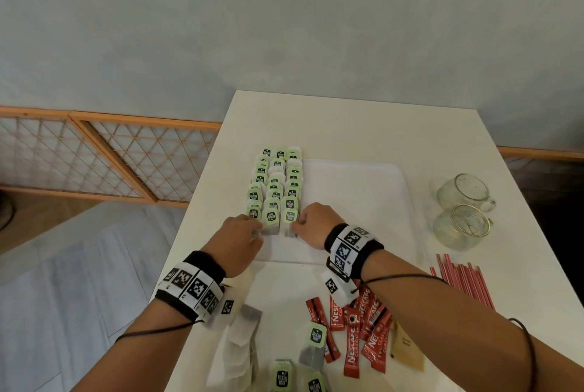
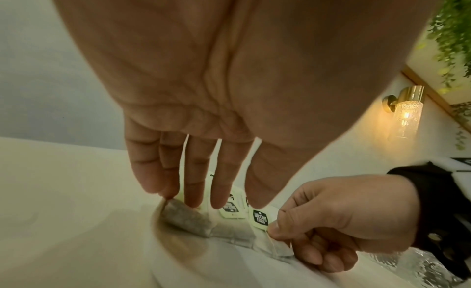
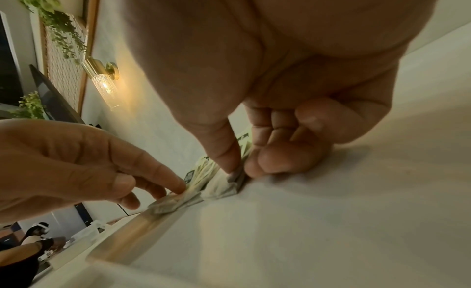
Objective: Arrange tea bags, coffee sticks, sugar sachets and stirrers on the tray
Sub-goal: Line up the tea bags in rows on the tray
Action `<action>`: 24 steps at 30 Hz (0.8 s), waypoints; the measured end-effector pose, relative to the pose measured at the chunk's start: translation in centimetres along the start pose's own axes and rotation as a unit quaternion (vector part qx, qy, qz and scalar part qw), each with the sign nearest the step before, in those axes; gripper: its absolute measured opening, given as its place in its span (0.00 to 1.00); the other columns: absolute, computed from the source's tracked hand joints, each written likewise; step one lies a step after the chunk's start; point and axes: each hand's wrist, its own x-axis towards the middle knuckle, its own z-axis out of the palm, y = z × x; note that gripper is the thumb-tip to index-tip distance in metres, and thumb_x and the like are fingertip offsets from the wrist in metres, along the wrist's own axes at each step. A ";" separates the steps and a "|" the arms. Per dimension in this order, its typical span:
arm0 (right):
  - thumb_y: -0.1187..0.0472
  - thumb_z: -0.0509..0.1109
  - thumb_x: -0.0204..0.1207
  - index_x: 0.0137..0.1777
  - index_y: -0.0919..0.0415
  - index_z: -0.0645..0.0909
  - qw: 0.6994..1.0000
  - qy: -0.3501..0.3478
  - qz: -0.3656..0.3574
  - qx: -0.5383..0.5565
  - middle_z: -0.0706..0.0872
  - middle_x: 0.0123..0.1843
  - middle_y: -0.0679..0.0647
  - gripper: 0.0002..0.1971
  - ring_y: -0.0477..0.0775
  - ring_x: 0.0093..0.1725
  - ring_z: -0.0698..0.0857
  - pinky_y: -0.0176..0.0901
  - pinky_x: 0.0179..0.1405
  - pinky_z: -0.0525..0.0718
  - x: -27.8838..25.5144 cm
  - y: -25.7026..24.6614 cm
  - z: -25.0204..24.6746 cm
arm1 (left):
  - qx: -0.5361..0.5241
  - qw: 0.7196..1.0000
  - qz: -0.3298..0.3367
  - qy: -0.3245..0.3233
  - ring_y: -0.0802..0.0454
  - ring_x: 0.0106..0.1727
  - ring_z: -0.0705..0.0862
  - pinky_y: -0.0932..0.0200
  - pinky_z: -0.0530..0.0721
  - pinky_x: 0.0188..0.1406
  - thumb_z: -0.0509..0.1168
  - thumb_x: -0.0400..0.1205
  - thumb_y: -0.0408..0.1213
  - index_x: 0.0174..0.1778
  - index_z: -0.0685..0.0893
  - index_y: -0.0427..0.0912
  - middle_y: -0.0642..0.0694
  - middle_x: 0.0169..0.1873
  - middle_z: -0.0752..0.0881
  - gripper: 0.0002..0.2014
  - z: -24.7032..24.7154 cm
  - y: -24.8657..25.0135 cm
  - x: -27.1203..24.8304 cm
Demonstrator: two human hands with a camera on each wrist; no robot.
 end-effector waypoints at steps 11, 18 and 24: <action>0.49 0.68 0.80 0.25 0.55 0.70 1.000 -0.007 -0.003 -0.004 0.75 0.26 0.52 0.22 0.55 0.29 0.77 0.47 0.35 0.80 -0.2 0.3 -0.3 | 0.012 0.999 -0.014 -0.033 0.42 0.70 0.78 0.42 0.77 0.71 0.63 0.83 0.39 0.70 0.82 0.48 0.50 0.70 0.81 0.18 -1.1 0.1 0.1; 0.44 0.70 0.82 0.37 0.60 0.82 0.998 -0.029 -0.048 0.021 0.84 0.34 0.50 0.20 0.50 0.33 0.82 0.41 0.35 0.80 -3.6 0.3 -0.9 | -0.030 0.999 0.013 -0.036 0.56 0.66 0.79 0.65 0.73 0.67 0.66 0.85 0.44 0.72 0.81 0.51 0.56 0.69 0.81 0.18 -1.7 0.5 -2.0; 0.38 0.69 0.80 0.52 0.50 0.88 0.985 -0.130 -0.105 -0.041 0.86 0.41 0.41 0.17 0.41 0.41 0.85 0.40 0.43 0.81 -8.7 0.3 -0.7 | -0.012 0.992 0.032 -0.122 0.67 0.59 0.78 0.71 0.77 0.56 0.70 0.79 0.58 0.64 0.81 0.65 0.72 0.55 0.78 0.17 -2.2 0.5 -6.5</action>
